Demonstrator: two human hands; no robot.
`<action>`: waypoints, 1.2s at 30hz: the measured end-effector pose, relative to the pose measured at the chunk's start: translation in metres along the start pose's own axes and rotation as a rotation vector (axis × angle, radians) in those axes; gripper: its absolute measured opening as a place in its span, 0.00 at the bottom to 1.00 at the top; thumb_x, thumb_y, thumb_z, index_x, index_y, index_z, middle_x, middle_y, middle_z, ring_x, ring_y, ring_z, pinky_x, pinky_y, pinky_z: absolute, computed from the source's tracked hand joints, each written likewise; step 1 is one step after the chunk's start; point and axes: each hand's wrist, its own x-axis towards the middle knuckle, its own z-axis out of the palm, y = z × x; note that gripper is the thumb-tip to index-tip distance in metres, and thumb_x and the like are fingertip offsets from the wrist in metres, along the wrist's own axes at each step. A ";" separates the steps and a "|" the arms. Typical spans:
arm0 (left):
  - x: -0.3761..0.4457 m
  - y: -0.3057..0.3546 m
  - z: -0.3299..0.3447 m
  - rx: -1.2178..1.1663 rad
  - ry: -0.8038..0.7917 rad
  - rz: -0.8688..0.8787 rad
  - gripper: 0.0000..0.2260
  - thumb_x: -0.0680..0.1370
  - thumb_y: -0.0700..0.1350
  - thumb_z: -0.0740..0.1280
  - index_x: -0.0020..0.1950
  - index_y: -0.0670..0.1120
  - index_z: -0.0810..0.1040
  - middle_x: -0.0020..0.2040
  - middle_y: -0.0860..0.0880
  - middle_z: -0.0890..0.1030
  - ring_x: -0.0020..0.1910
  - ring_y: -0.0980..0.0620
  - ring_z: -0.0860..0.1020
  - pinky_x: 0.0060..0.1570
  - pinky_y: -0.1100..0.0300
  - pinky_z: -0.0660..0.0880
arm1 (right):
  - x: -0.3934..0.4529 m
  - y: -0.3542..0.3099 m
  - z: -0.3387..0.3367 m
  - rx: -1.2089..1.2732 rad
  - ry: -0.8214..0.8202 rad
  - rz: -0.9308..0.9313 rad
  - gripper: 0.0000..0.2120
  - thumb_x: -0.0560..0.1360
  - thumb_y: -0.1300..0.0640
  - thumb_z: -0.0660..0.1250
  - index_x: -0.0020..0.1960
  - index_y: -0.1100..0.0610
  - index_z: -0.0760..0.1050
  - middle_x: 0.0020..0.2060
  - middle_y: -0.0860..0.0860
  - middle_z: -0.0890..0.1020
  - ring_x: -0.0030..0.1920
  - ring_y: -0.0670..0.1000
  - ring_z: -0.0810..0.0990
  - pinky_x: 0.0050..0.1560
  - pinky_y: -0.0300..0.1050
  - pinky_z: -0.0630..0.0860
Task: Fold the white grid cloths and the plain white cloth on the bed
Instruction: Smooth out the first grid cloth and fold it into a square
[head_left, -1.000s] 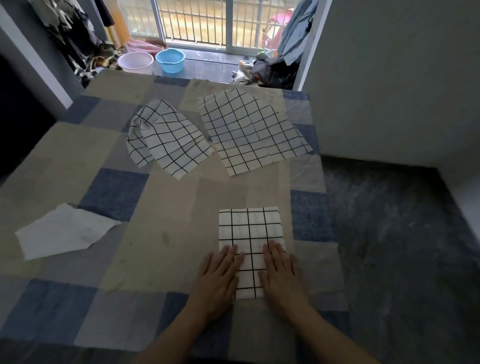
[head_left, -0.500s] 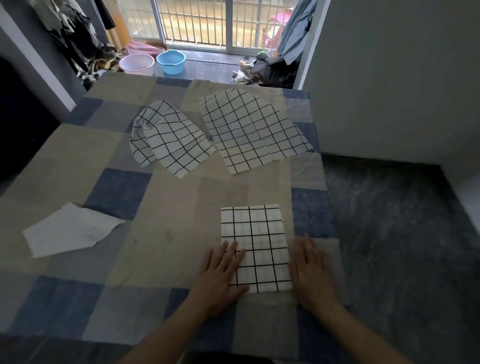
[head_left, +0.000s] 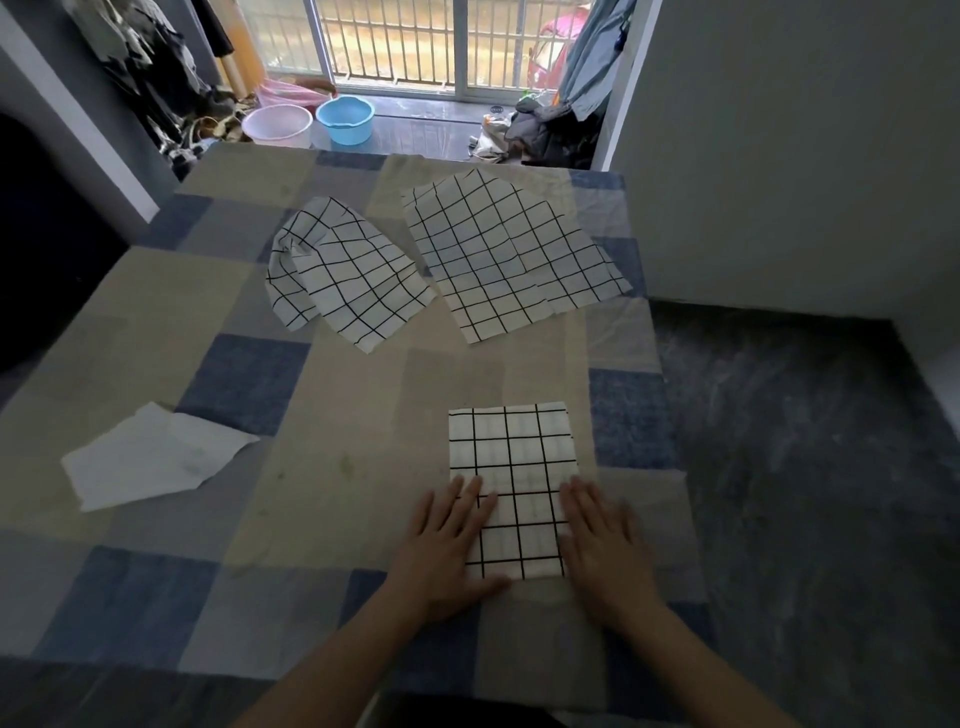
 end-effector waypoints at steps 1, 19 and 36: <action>0.000 0.000 -0.002 -0.002 -0.010 0.012 0.44 0.71 0.77 0.48 0.79 0.54 0.39 0.79 0.51 0.37 0.76 0.51 0.33 0.72 0.45 0.38 | -0.002 0.007 -0.006 0.007 -0.018 0.030 0.30 0.76 0.42 0.34 0.76 0.47 0.33 0.76 0.43 0.35 0.76 0.44 0.35 0.73 0.55 0.38; 0.005 0.009 -0.035 0.014 -0.080 -0.009 0.35 0.78 0.68 0.49 0.80 0.52 0.47 0.80 0.48 0.45 0.78 0.47 0.42 0.75 0.48 0.45 | -0.002 -0.028 -0.069 -0.111 -0.131 -0.278 0.12 0.78 0.52 0.60 0.61 0.49 0.73 0.62 0.48 0.74 0.64 0.50 0.70 0.73 0.58 0.56; 0.020 -0.035 -0.045 -0.570 0.181 -0.046 0.14 0.72 0.52 0.67 0.54 0.50 0.83 0.56 0.55 0.82 0.57 0.59 0.74 0.58 0.65 0.70 | 0.039 -0.009 -0.121 0.660 -0.056 -0.141 0.05 0.74 0.60 0.70 0.41 0.51 0.81 0.34 0.46 0.82 0.38 0.43 0.79 0.38 0.35 0.72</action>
